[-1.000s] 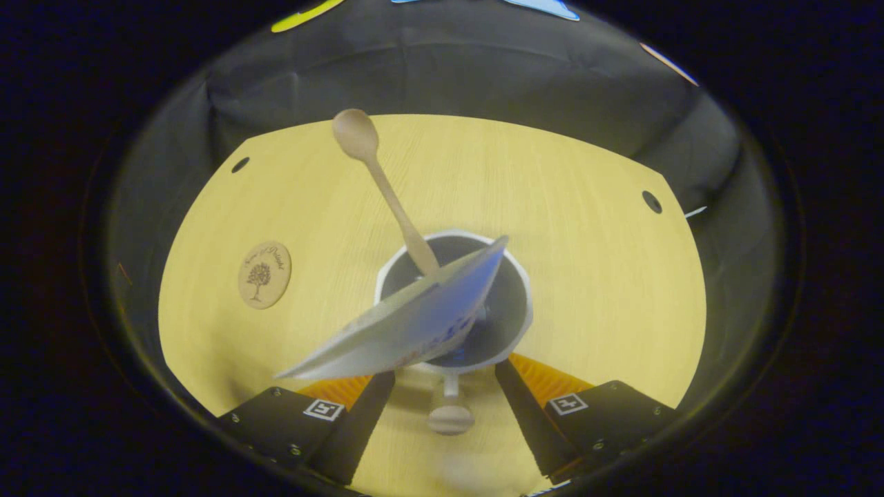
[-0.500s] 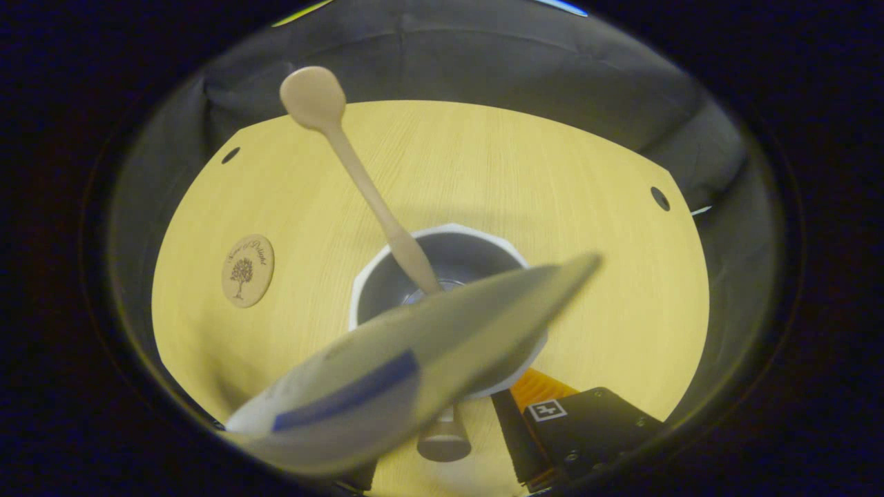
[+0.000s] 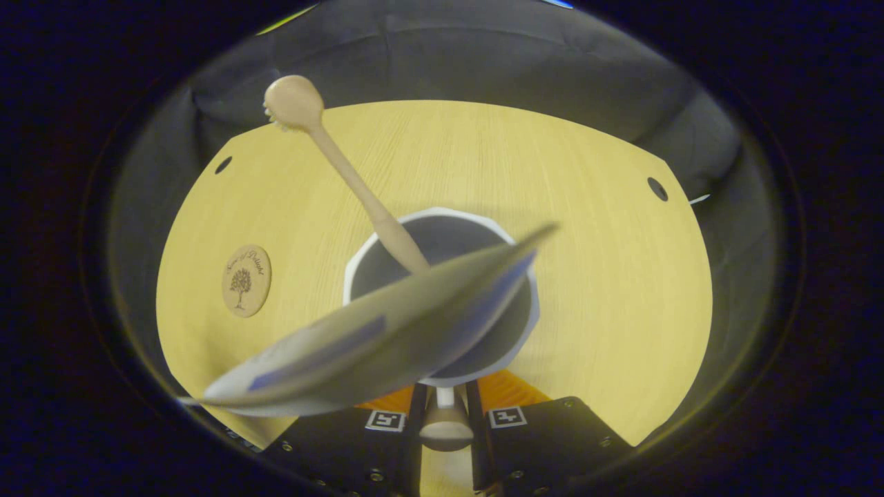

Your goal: Put the toothbrush and toothpaste on the desktop into the cup, then pick up the cup and place it on the coaster on the desktop.

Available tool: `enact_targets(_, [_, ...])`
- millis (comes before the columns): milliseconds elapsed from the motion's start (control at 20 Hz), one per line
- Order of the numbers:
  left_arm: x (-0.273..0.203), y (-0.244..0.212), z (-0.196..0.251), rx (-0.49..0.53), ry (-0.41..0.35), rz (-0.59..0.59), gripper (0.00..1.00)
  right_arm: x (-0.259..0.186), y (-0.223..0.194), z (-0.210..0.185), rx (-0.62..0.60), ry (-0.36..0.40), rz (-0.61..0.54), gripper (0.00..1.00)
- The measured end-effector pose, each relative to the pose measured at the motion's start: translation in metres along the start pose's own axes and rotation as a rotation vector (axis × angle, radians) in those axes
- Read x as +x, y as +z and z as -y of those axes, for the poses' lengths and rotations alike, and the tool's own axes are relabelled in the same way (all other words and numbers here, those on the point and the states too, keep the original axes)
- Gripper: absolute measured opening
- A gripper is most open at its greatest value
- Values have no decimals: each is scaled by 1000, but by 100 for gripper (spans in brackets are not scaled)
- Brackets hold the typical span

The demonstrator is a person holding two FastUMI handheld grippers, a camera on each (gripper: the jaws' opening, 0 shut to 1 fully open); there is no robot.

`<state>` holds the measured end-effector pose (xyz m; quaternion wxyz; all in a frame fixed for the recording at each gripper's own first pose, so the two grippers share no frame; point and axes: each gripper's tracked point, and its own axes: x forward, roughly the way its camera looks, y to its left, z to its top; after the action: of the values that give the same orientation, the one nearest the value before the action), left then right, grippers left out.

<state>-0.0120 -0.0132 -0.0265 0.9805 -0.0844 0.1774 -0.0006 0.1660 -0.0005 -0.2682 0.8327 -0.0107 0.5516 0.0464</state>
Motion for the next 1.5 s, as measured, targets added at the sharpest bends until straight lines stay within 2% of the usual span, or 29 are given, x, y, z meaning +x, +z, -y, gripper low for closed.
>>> enact_targets(50, [0, 1, -1, 0, 3, 1, 94, -2, -1, 0, -5, -1, 5, 22])
enact_targets(100, [-1, 1, -2, 0, 5, 2, 94, -2, -1, 0, -9, -1, 8, 31])
enact_targets(250, [-4, 2, -7, 3, 16, 3, 93, -4, 1, -2, -8, 0, 20, 22])
enact_targets(300, [-5, 2, -9, 1, 20, 3, 94, -6, 1, -3, -11, 1, 26, 27])
enact_targets(400, [-7, 0, -14, -5, 25, 2, 94, -11, 2, -8, -16, 11, 35, 27])
enact_targets(500, [-12, 2, -20, -15, 30, 5, 94, -16, 2, -15, -27, 21, 36, 26])
enact_targets(550, [-15, 1, -24, -18, 32, 6, 94, -19, 2, -20, -38, 22, 39, 22])
enact_targets(600, [-17, 1, -29, -22, 38, 5, 94, -20, 1, -27, -54, 21, 41, 26])
enact_targets(850, [-35, 1, -61, -45, 64, 8, 94, -28, 7, -71, -107, 55, 55, 26])
enact_targets(900, [-39, 2, -69, -49, 71, 9, 94, -28, 9, -80, -119, 59, 57, 22])
enact_targets(950, [-42, 1, -76, -53, 76, 9, 93, -29, 10, -88, -131, 62, 59, 22])
enact_targets(1000, [-46, -1, -85, -56, 84, 7, 93, -30, 13, -97, -140, 67, 60, 26])
enact_targets(1050, [-50, -1, -94, -60, 90, 7, 93, -31, 14, -105, -149, 71, 58, 22])
enact_targets(1100, [-55, 1, -100, -64, 94, 8, 94, -31, 15, -116, -157, 75, 59, 26])
enact_targets(1300, [-68, 2, -131, -80, 121, 9, 94, -27, 19, -153, -194, 92, 53, 26])
enact_targets(1500, [-79, 3, -155, -76, 149, 13, 94, -24, 20, -171, -203, 115, 38, 26])
